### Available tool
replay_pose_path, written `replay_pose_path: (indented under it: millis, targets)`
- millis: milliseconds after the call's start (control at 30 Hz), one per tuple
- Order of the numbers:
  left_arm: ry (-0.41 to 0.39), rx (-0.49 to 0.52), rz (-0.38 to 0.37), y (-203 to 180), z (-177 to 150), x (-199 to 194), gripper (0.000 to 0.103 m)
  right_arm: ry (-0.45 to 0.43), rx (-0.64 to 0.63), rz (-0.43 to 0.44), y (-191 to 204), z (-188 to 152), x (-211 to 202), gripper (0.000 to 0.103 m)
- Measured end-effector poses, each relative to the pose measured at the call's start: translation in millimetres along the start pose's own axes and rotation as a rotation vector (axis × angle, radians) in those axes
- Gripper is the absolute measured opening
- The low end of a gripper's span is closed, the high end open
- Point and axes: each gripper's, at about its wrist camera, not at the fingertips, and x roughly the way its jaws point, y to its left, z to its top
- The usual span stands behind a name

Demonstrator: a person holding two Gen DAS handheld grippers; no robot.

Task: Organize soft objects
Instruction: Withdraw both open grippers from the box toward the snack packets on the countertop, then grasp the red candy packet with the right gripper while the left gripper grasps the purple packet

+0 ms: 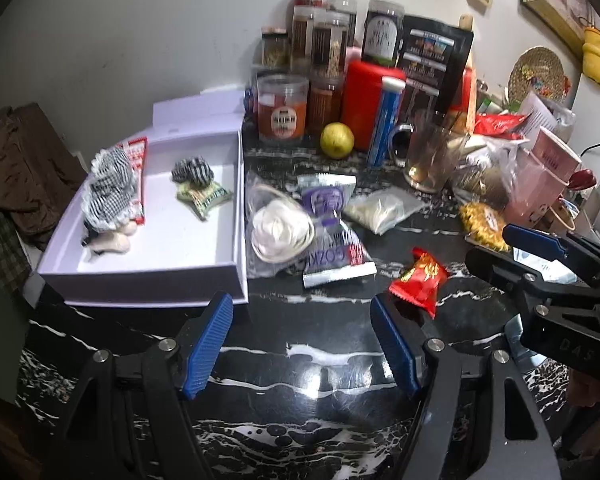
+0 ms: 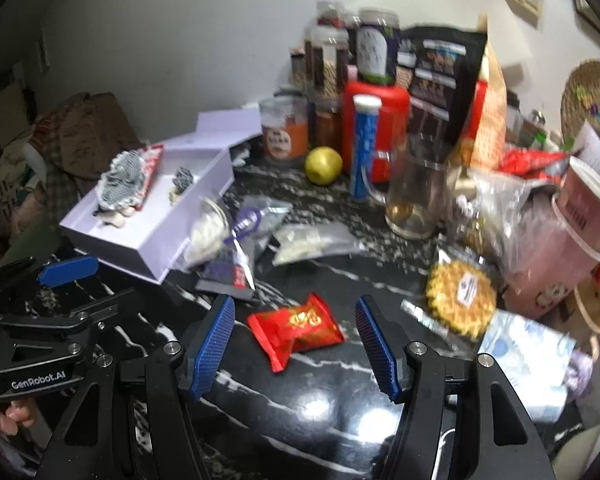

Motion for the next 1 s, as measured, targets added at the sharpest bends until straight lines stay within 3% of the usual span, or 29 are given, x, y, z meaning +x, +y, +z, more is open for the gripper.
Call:
replay_pose_path:
  millis: [300, 533, 867, 933, 1000]
  targets:
    - [0.029, -0.038, -0.013, 5.8, -3.9, 24.6, 0.071, 0.079, 0.143, 0.024, -14.8, -7.9, 36.1, 0.063]
    - [0.030, -0.037, -0.008, 9.2, 1.6, 33.6, 0.071, 0.203, 0.240, 0.040, -20.3, -15.8, 77.0, 0.063]
    - [0.018, -0.035, -0.037, 4.1, 15.0, 42.6, 0.071, 0.209, 0.317, 0.072, -36.6, -13.0, 88.8, 0.063]
    - [0.003, -0.020, -0.041, 0.2, 19.9, 43.7, 0.071, 0.204, 0.287, 0.066, -33.8, -11.5, 91.0, 0.059]
    - [-0.012, 0.005, -0.040, -4.7, 26.7, 44.6, 0.071, 0.203, 0.252, 0.056, -29.5, -11.0, 93.1, 0.041]
